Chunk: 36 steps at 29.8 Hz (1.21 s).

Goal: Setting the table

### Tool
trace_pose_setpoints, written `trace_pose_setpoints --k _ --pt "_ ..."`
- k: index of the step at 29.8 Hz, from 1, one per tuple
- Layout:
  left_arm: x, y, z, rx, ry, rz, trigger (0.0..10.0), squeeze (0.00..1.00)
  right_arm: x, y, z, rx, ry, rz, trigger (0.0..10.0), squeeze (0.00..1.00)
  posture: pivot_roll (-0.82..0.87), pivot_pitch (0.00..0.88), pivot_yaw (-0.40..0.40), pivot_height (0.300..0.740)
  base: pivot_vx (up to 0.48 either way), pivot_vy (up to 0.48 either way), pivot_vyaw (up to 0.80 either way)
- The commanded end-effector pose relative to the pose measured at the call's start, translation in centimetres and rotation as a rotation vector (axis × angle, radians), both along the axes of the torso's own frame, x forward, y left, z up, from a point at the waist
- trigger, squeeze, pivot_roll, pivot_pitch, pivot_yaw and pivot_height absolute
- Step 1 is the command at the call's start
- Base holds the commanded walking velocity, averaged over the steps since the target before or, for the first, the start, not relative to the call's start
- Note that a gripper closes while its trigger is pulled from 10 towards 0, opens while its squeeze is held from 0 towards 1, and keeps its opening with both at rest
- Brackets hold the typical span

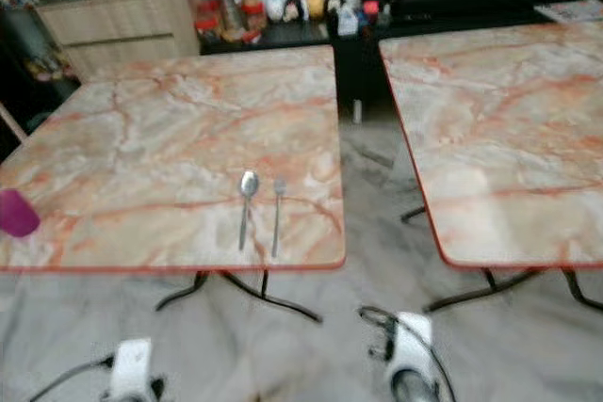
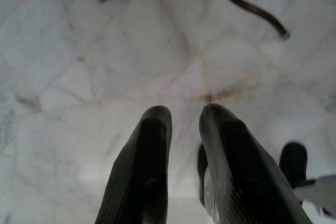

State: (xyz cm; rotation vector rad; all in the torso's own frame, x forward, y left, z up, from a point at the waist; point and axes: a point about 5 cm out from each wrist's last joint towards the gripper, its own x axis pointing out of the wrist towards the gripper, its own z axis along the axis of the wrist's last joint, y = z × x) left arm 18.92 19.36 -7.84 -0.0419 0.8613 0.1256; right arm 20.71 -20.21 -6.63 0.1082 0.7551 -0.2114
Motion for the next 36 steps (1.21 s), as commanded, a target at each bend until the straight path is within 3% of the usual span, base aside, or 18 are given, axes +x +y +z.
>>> trace_pose_setpoints --k 1,8,36 --pt "-0.43 1.26 -0.03 0.021 0.016 0.024 10.0 0.0 0.02 1.19 -0.19 0.027 0.005 0.022 10.0 0.0 0.02 0.0 0.087 0.74 0.0 0.0 0.0" --pt "-1.19 1.23 -0.43 0.029 0.049 0.007 10.0 0.0 -0.17 1.1 -0.29 0.025 0.013 0.019 10.0 0.0 0.0 0.0 0.09 0.74 0.0 0.2 0.0" --pt "-0.6 0.89 -0.2 0.026 0.032 0.004 10.0 0.0 0.5 1.08 0.11 0.042 -0.015 -0.02 10.0 0.0 0.01 0.0 0.101 0.74 0.0 0.352 0.0"
